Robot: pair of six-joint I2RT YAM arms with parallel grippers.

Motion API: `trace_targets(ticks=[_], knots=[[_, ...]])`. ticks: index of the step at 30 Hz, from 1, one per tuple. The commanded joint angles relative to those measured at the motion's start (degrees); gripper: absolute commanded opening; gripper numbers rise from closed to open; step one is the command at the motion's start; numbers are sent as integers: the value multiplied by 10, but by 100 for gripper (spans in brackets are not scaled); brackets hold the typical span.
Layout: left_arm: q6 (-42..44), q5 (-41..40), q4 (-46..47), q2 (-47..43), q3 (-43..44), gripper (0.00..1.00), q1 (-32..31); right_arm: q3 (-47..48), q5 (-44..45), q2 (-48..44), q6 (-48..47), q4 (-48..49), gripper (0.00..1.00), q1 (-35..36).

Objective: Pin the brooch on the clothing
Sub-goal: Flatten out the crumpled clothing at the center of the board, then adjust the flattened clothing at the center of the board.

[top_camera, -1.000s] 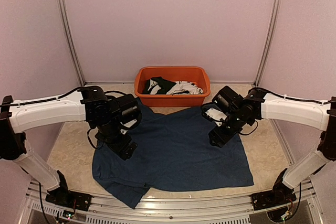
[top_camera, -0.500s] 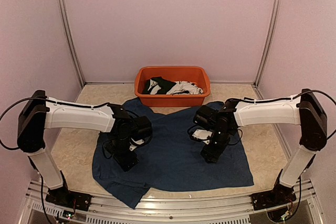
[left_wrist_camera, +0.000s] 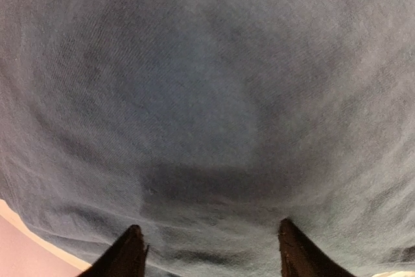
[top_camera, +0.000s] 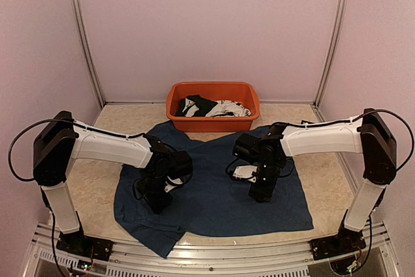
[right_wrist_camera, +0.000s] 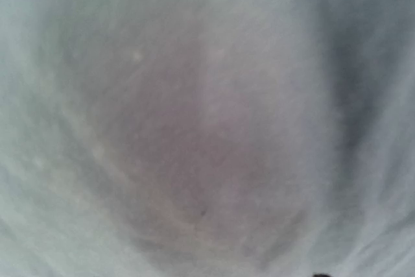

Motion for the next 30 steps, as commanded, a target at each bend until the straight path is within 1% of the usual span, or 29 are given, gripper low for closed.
trace_targets(ticks=[1, 3, 5, 8, 9, 12, 15, 18, 19, 21, 23, 24, 25, 28, 29, 30], knots=[[14, 4, 47, 31, -2, 56, 2, -37, 11, -2, -67, 7, 67, 7], [15, 2, 47, 39, -2, 50, 0, -55, 11, -15, -86, 21, 65, 7], [14, 2, 45, 44, -1, 39, -2, -69, 19, -26, -98, 36, 64, 7], [11, 1, 46, 42, -3, 36, -5, -89, 29, -30, -112, 60, 60, 7], [10, 1, 46, 39, -4, 33, -6, -94, 29, -31, -116, 67, 59, 7], [8, -7, 42, 33, -4, 19, -7, -103, 43, -28, -123, 90, 54, 7], [7, -7, 39, 25, -3, 9, -9, -112, 43, -26, -131, 106, 51, 7], [6, -8, 33, 16, -3, 0, -12, -115, 44, -21, -133, 115, 40, 7], [5, -10, 30, 13, -3, 0, -14, -114, 41, -21, -135, 115, 36, 7], [4, -13, 25, 6, -1, 0, -17, -113, 37, -23, -137, 118, 24, 6], [3, -17, 18, -1, 1, 0, -20, -112, 33, -26, -137, 115, 16, 7], [1, -18, 13, -3, 3, 0, -23, -112, 32, -28, -138, 113, 13, 7], [0, -20, 6, -8, 6, 0, -25, -112, 29, -32, -136, 110, 13, 7], [-5, -35, -10, -22, 15, 3, -31, -109, 8, -53, -130, 98, 20, 7], [-6, -39, -12, -29, 17, 6, -32, -107, 3, -63, -128, 97, 23, 7], [-5, -43, -14, -34, 18, 12, -32, -106, 0, -74, -128, 94, 29, 7]])
